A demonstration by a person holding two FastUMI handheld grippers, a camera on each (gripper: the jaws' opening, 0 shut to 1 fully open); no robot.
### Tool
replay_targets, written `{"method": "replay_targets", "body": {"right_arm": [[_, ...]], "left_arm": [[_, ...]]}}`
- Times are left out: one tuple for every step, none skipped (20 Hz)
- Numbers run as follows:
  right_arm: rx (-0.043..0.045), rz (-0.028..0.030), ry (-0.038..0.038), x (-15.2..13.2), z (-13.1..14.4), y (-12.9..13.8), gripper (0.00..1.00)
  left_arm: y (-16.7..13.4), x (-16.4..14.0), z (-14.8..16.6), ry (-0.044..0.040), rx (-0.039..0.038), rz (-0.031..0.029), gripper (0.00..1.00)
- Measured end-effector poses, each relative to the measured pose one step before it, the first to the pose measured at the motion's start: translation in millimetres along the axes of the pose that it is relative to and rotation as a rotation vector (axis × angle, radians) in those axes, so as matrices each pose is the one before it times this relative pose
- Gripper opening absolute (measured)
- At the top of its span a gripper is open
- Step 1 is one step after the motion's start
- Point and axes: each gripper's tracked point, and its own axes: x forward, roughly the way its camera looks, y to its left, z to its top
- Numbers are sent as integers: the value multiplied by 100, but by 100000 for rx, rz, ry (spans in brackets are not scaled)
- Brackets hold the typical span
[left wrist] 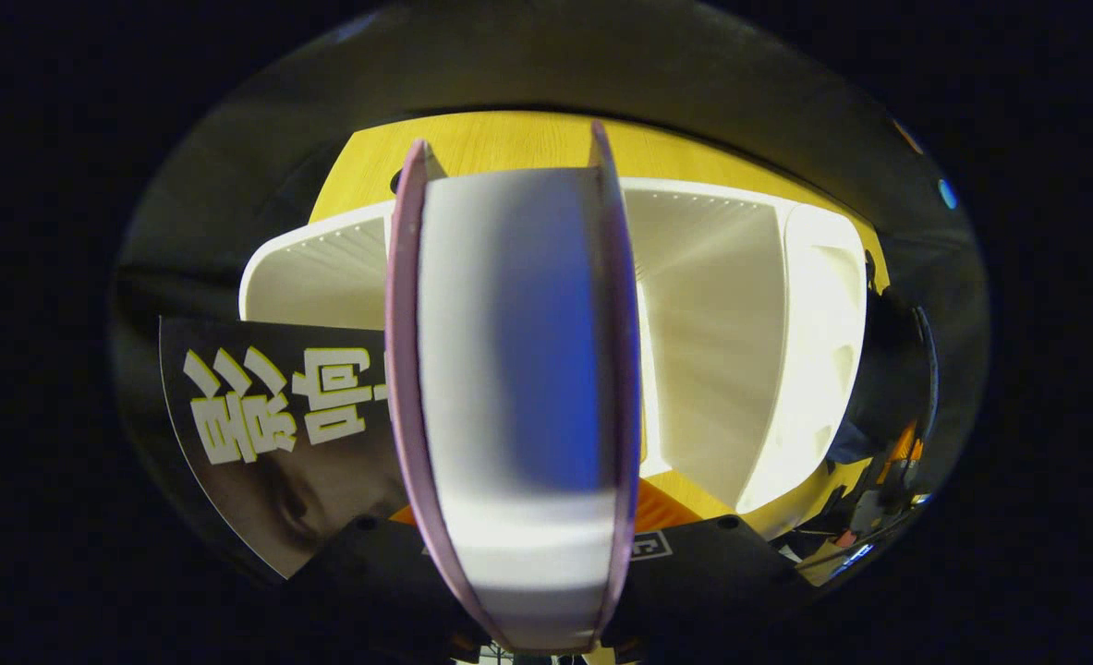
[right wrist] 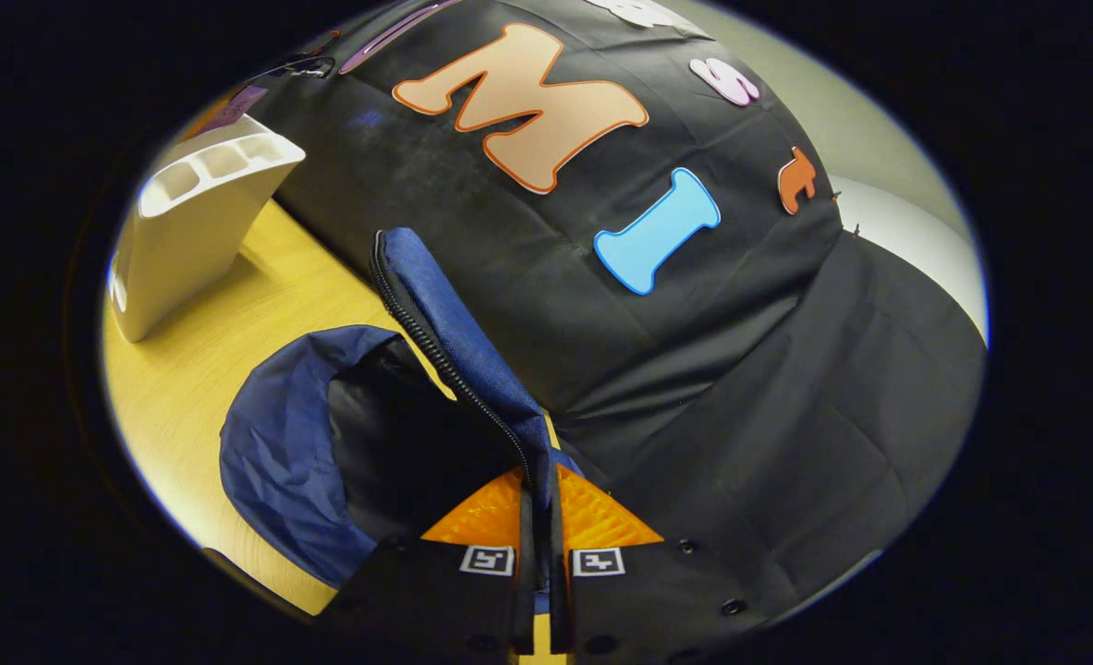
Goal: Open the schoolbag, grab two books from the bookshelf and put them into the schoolbag.
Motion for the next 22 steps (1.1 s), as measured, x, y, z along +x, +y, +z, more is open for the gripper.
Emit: {"method": "replay_targets", "body": {"right_arm": [[-44,173,-50,20,14,37,7],[-64,168,-73,11,-18,21,7],[-176,-45,43,78,46,-25,7],[145,-77,81,-46,-48,-109,7],[292,-61,-65,-1,78,-45,9],[112,-14,-48,16,-75,9,7],[-36,111,-31,-14,30,11,8],[-9,85,-76,-137,-114,-40,9],[52,30,-87,-74,8,-41,11],[47,75,-107,-66,-57,-62,10],[34,-5,-53,-40,73,-71,9],[142,-44,-103,-14,-112,-59,8],[223,-33,20,-15,56,-47,7],[389,43,-57,-21,-41,-118,7],[316,82,-3,10,28,-28,7],[284,25,-76,-25,9,-29,7],[288,74,-151,-37,-17,-84,8],[106,75,-186,23,45,12,9],[127,42,-204,-47,-2,-5,9],[228,78,-85,9,-52,-32,10],[-55,204,-80,21,35,95,10],[-169,244,-159,58,13,33,11]], "left_arm": [[64,-59,-347,1193,451,854,41],[-192,-32,-115,979,-68,264,41],[-217,-240,-244,651,-318,73,41],[-20,-304,6,-3,350,377,41],[188,-696,-214,424,966,981,41],[308,-592,-19,-409,1032,1370,41],[258,-620,-236,-72,790,1332,41],[195,-671,-342,49,340,908,41],[34,-752,-483,471,164,231,41],[-81,-773,-509,594,-537,-188,41],[-126,-770,-608,443,-341,-449,41],[-199,-858,-503,10,72,-540,41],[-158,-946,-474,-516,489,-259,41],[-61,-872,-382,-1296,633,-196,41],[-54,-946,-473,-1238,-60,-185,41],[-31,-972,-487,-671,-713,-323,41],[67,-869,-772,-93,-1425,-600,41],[23,-871,-600,-429,-1947,-651,41],[-148,-919,-611,-361,-1769,-906,41],[-33,-864,-493,-882,-1610,-976,41],[-188,-915,-437,-1475,-1749,-792,41],[-248,-948,-382,-1404,-1344,-946,41]]}}
